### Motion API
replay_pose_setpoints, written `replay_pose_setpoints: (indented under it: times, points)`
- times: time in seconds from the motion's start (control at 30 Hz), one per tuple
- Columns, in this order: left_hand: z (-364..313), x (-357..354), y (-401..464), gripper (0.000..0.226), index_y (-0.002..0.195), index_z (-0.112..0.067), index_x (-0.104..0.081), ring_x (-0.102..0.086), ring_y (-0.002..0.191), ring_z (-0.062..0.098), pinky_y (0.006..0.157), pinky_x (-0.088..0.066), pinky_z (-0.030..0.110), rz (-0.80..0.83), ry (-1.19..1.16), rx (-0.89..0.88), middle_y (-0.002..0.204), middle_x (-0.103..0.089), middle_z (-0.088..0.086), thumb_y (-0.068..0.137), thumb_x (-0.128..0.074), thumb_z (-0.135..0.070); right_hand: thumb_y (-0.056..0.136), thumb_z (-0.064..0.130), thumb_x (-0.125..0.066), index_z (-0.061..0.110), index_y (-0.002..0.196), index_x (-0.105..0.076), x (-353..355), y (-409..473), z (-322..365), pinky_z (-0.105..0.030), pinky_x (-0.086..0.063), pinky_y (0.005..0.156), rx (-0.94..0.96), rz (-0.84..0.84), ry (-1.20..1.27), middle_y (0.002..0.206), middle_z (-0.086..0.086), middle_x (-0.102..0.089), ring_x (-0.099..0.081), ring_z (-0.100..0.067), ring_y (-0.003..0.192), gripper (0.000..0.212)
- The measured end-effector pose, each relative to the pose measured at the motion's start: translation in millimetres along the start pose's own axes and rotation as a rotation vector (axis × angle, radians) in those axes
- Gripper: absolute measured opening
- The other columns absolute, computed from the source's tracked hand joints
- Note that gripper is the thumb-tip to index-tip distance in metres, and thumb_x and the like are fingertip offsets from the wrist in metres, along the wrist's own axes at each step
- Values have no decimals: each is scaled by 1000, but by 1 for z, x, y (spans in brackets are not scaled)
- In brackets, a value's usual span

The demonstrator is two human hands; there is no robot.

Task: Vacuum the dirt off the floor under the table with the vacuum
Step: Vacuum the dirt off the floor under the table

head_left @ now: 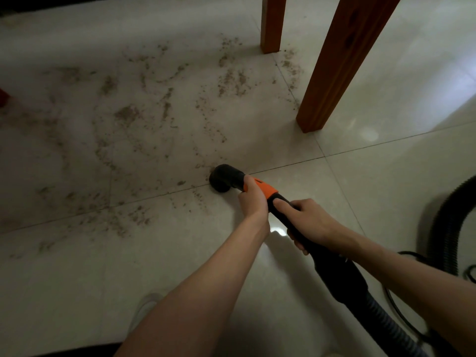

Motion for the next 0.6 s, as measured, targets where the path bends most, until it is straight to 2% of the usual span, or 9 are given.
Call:
replay_pose_setpoints:
  times: [0.1,0.2,0.27,0.4,0.53,0.6]
  points:
    - [3,2,-5,37,108,-8,-49,-49,67,15,63,-43,26,-13,3,-9,73,-45,1,95,-37,-41,95,41,-47,2,83,-52,0,-2,-4,-26,-42,40,3,4,-17,53,-9,-52,-46,-19,35,41]
    - [14,7,-11,54,125,-2,-47,-56,83,24,76,-45,33,-54,-6,11,89,-57,11,95,-36,-45,95,42,-46,2,83,-53,2,-5,-7,-25,-41,41,-5,55,-51,53,-10,-53,-46,-19,33,43]
    - [24,15,-16,56,127,-1,-47,-57,90,26,79,-46,34,-125,-23,14,104,-60,17,95,-35,-45,95,44,-46,1,85,-54,0,-8,-10,-26,-42,41,-12,113,-96,54,-12,-54,-46,-21,34,45]
    - [33,29,-30,51,122,-4,-48,-55,89,23,73,-43,30,-204,-56,24,100,-56,9,96,-32,-46,95,43,-46,1,90,-57,-6,-12,-17,-26,-41,39,-12,180,-162,51,-10,-54,-46,-21,34,44]
    - [25,24,-27,54,126,-4,-46,-58,101,28,86,-47,36,-137,-59,49,109,-58,16,97,-32,-47,94,43,-48,6,78,-55,-5,-11,-13,-28,-43,40,27,91,-195,47,-7,-53,-47,-21,35,41]
    - [20,21,-18,56,124,-4,-47,-58,95,28,88,-48,38,-101,-68,55,102,-58,14,96,-33,-50,93,44,-49,7,74,-54,-6,-9,-9,-28,-44,40,53,22,-210,51,-8,-55,-49,-21,37,42]
Point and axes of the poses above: each hand's wrist, its own y-axis towards the middle knuckle, its own x-axis out of the back of the hand, z = x × y, the point moved 1 cm from there along y, towards the middle knuckle
